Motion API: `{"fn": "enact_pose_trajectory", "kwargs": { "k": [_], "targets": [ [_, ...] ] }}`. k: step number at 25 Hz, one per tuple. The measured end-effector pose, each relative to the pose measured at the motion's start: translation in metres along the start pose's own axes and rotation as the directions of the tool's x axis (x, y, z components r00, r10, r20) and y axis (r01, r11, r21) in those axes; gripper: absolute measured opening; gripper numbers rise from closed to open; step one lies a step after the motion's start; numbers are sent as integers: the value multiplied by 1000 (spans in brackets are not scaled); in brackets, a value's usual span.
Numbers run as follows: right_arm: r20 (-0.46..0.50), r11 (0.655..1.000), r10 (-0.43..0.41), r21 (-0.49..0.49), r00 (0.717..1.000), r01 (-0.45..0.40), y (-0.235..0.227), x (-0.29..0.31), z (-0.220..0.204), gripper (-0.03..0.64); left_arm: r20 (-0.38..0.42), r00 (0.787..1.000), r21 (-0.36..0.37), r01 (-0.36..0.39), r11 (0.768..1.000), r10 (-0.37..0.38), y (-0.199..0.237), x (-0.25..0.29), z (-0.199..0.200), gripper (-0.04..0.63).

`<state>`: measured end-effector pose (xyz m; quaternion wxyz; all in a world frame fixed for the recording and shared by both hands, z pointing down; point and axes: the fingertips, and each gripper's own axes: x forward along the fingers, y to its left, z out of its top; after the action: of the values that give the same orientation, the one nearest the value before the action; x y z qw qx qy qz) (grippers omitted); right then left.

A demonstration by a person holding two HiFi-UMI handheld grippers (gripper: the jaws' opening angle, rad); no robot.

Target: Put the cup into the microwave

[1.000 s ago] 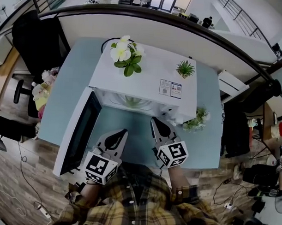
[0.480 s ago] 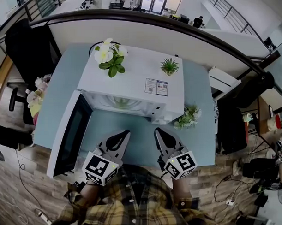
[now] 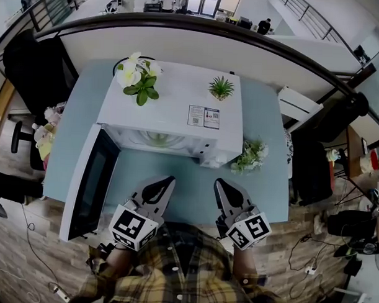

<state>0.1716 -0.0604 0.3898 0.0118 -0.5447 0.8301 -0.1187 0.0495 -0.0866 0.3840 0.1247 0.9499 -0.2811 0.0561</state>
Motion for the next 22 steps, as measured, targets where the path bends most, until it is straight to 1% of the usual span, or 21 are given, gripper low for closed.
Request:
{"fn": "enact_pose_trajectory", "kwargs": {
  "k": [3,8,14,22],
  "targets": [
    [-3,1000,-5,7,1000,5,-3,-2,-4,5,-4,1000,-1,3,1000,-3,0,3,-1,-9],
    [-12,1000,10,11,1000,-10,-1,-1,-8,5,-8,1000,-3,4,1000,-4,-1,8,-3,-9],
    [-18,1000,6,-1,1000,-6,-8,2,-8,5,-5,1000,-8,-8,1000,8,0,10,-5,-9],
    [-24,999,17,-27,1000,-18,-6,4,-8,5,-4,1000,-14,-22,1000,22,1,8,-7,-9]
  ]
}}
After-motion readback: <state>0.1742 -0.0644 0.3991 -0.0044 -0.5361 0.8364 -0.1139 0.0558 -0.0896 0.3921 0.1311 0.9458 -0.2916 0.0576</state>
